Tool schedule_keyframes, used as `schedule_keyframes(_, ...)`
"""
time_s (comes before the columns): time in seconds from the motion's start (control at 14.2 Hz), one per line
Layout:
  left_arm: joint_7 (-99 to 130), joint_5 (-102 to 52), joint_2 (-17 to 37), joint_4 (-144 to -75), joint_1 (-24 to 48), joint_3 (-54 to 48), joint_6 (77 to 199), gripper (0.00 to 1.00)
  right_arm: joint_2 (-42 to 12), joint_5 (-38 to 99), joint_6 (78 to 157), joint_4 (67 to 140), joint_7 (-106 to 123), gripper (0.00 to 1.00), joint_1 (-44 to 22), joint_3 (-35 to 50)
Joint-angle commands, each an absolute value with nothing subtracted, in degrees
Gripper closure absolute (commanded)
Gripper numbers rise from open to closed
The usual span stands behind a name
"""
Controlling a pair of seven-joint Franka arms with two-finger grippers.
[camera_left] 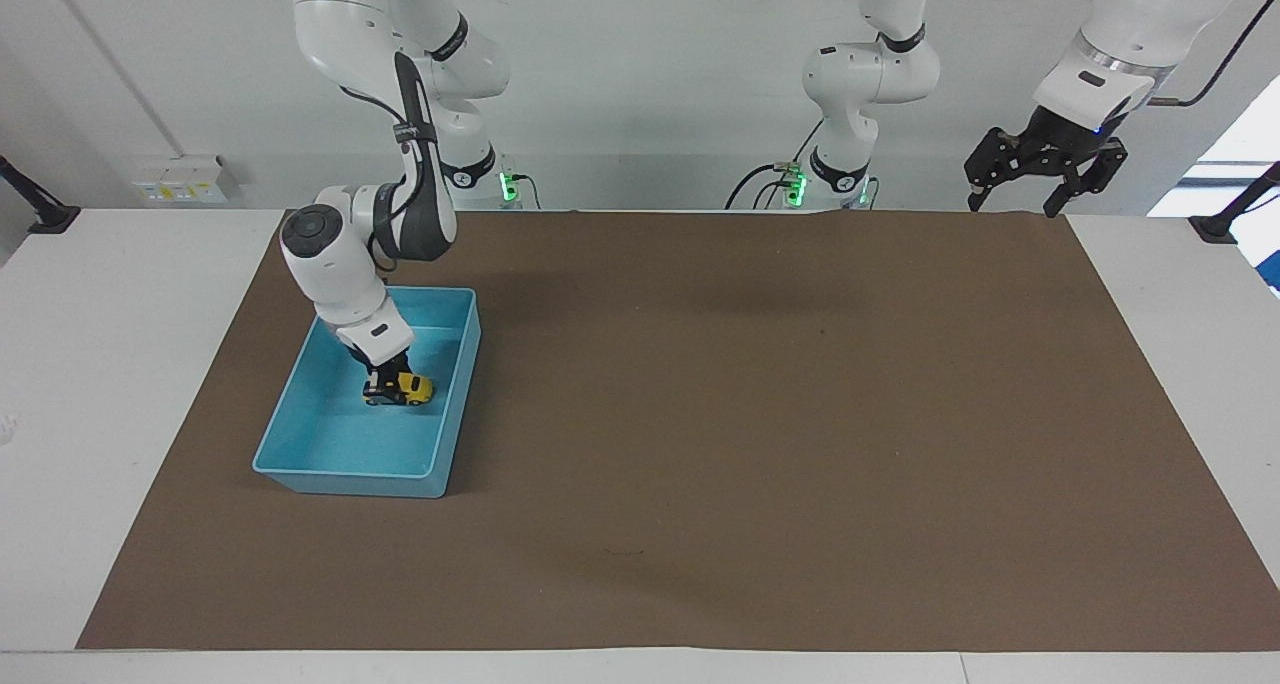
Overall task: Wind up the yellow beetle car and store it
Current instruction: 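Carry the car into the blue box and lower it inside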
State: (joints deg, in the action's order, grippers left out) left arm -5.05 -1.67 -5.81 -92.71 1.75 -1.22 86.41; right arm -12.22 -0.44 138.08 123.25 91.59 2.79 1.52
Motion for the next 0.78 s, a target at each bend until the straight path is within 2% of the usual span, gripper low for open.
schedule_keyframes(0.0, -4.4, -1.14, -6.77, -93.6, 1.23, -1.32, 84.99, 0.0, -12.39, -0.53, 139.48, 123.84, 93.16, 0.75, 3.16, 1.67)
schedule_keyframes(0.14, -1.69, -1.14, -6.94, -93.69, 1.32, -1.49, 84.99, 0.0, -12.31, -0.53, 139.48, 123.84, 93.16, 0.67, 3.16, 1.58)
schedule_keyframes(0.21, -1.67, -1.14, -7.12, -94.04, 1.32, -1.49, 85.08, 0.0, -12.3, -0.53, 139.4, 123.84, 93.08, 0.67, 3.16, 1.58)
schedule_keyframes(0.28, -2.1, -1.14, -7.38, -94.39, 1.23, -1.41, 85.08, 0.0, -12.3, -0.53, 139.31, 123.84, 92.99, 0.6, 3.16, 1.58)
schedule_keyframes(0.35, -1.85, -1.14, -7.47, -94.48, 1.23, -1.23, 85.17, 0.0, -12.3, -0.53, 139.31, 123.84, 92.9, 0.49, 3.16, 1.58)
schedule_keyframes(0.42, -1.67, -1.14, -7.38, -94.31, 1.67, -1.23, 85.17, 0.0, -12.3, -0.44, 139.22, 123.84, 92.29, 0.31, 3.16, 1.58)
schedule_keyframes(0.56, -1.5, -1.23, -7.12, -93.78, 2.11, -1.67, 84.81, 0.0, -12.3, -0.44, 139.13, 123.84, 92.2, 0.1, 3.16, 1.58)
schedule_keyframes(0.64, -1.41, -1.23, -7.03, -93.61, 2.02, -1.58, 84.99, 0.0, -12.3, -0.44, 138.87, 123.84, 92.02, 0.03, 3.16, 1.58)
schedule_keyframes(0.71, -1.41, -1.23, -7.03, -93.6, 1.5, -1.67, 84.9, 0.0, -12.39, -0.44, 139.04, 123.75, 92.02, 0.0, 3.16, 1.58)
